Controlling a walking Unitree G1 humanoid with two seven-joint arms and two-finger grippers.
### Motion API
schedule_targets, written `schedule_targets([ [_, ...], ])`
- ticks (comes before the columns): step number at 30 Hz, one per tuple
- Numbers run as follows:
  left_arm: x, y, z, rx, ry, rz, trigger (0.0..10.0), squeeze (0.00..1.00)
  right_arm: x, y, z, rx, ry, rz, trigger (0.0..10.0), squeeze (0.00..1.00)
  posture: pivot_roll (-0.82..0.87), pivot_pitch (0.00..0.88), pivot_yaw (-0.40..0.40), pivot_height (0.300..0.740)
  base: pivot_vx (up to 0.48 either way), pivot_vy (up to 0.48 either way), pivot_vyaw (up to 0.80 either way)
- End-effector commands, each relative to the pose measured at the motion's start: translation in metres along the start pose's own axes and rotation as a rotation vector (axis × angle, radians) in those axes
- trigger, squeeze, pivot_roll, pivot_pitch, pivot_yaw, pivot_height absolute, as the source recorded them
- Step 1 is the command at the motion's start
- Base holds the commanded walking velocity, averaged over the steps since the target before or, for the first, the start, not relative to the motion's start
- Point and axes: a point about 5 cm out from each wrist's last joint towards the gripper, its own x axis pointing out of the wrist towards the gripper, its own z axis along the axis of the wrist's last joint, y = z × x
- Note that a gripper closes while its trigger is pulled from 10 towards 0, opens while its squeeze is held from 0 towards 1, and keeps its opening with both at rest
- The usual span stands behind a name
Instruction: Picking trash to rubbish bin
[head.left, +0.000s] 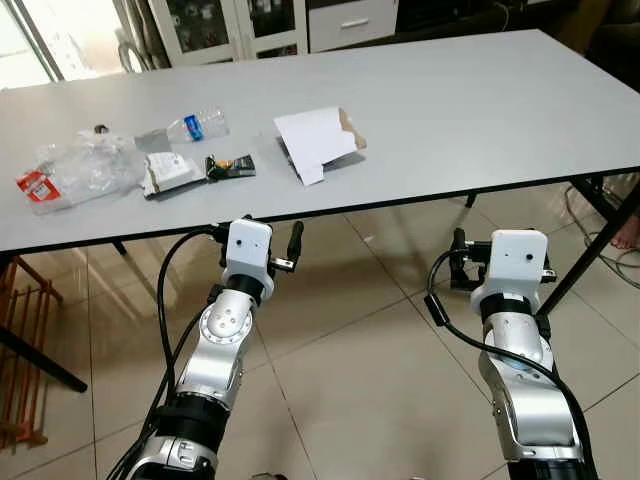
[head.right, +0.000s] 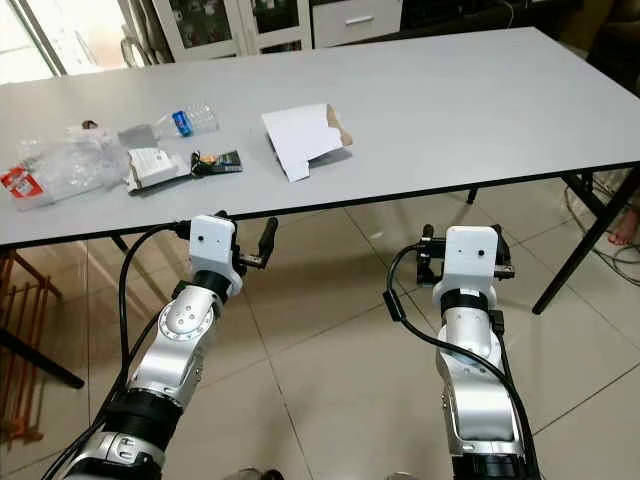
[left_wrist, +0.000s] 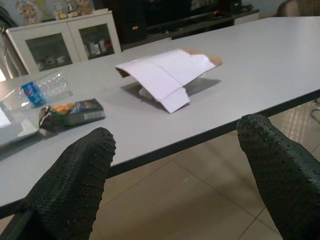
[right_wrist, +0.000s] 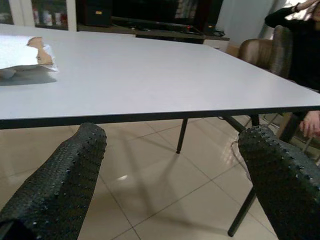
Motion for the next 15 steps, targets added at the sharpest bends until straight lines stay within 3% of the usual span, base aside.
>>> schedule_targets([
  [1, 0.001, 0.0006, 0.0004, -0.002, 0.002, -0.002, 10.0, 0.0, -0.001, 0.0005, -0.0016, 0.0, 0.01, 0.002, 10.0, 0.0, -0.13, 0.05, 0.085, 0.74, 0.0, 0.0, 0.0],
  [5, 0.0008, -0.0017, 0.0025, 0.008, -0.019, -0.042, 10.0, 0.0, -0.0016, -0.0003, -0.0019, 0.006, 0.013, 0.0, 10.0, 0.0, -0.13, 0.05, 0.085, 0.74, 0.0, 0.0, 0.0],
  [15, 0.0011, -0.0021, 0.0033, 0.015, -0.025, -0.051, 10.0, 0.0, -0.0005, -0.0003, -0.0014, 0.009, 0.012, -0.005, 10.0, 0.0, -0.13, 0.053, 0.089, 0.74, 0.445, 0.0, 0.0],
])
